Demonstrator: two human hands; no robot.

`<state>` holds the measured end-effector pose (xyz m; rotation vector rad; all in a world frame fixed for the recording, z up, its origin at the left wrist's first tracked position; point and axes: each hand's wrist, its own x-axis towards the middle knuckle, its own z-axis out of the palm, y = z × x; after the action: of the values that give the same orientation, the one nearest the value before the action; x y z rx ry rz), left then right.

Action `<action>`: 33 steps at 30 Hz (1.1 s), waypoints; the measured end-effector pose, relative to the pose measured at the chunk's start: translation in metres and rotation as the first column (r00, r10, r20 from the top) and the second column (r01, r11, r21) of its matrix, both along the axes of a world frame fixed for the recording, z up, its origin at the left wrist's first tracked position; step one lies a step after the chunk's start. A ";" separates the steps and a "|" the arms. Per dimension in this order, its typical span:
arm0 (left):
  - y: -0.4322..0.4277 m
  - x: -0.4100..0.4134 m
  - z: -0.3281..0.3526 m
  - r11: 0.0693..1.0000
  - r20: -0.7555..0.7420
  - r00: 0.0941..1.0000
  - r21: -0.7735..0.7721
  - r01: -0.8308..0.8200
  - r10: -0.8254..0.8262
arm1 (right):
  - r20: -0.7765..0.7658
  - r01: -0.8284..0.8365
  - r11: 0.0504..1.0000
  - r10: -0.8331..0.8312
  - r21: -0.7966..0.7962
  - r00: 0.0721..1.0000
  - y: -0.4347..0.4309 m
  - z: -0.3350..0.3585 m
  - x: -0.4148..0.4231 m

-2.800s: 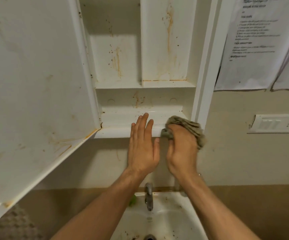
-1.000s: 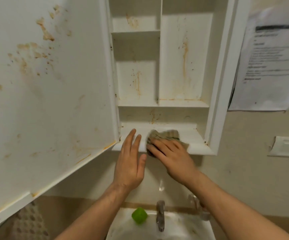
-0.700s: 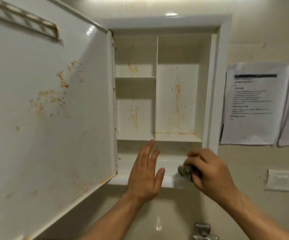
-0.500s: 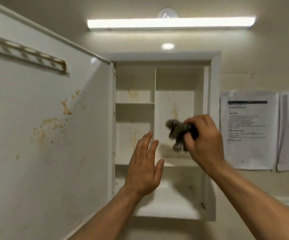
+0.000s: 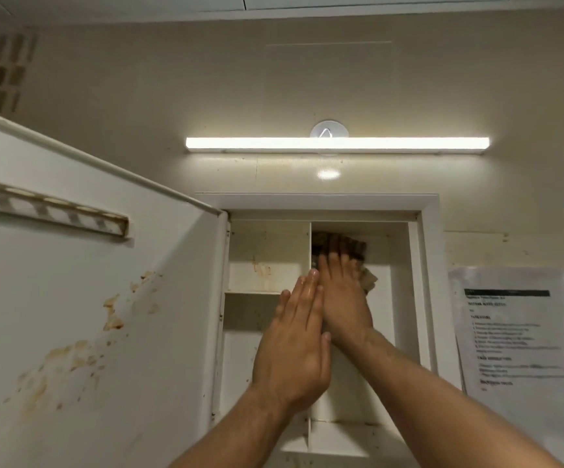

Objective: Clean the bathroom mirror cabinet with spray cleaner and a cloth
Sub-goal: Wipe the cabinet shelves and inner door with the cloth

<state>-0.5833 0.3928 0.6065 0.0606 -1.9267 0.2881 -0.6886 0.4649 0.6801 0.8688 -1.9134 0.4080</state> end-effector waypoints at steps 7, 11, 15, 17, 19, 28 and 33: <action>-0.003 -0.012 0.001 0.999 -0.071 0.997 0.002 0.038 -0.037 | -0.132 0.072 0.928 -0.025 0.365 0.991 0.031 -0.058 -0.008; -0.002 -0.010 0.000 1.000 -0.050 0.998 0.000 0.030 -0.030 | -0.242 0.081 0.894 0.032 0.441 0.970 0.040 -0.017 -0.012; -0.006 -0.008 0.000 1.000 -0.086 0.996 -0.005 0.014 -0.014 | -0.223 0.241 0.923 -0.177 0.300 0.958 0.048 0.021 -0.026; -0.004 -0.004 -0.001 1.000 -0.080 0.997 -0.017 -0.008 0.007 | -0.062 0.277 0.946 -0.270 0.168 0.961 0.033 0.016 -0.020; 0.002 0.000 0.000 1.000 -0.074 0.997 0.002 -0.023 0.023 | 0.163 0.277 0.961 -0.275 0.007 0.948 0.020 0.004 -0.003; 0.013 0.008 0.012 0.993 -0.058 0.998 0.112 0.041 -0.034 | 0.065 0.143 0.961 -0.163 0.236 0.985 0.029 -0.088 0.010; 0.011 0.005 0.012 0.984 -0.101 0.989 0.125 0.124 -0.112 | 0.307 0.119 0.974 -0.056 -0.191 0.950 0.004 0.023 0.024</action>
<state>-0.5780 0.4036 0.6182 0.0459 -1.8454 0.0778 -0.6649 0.4686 0.7034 0.6063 -2.1316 0.7048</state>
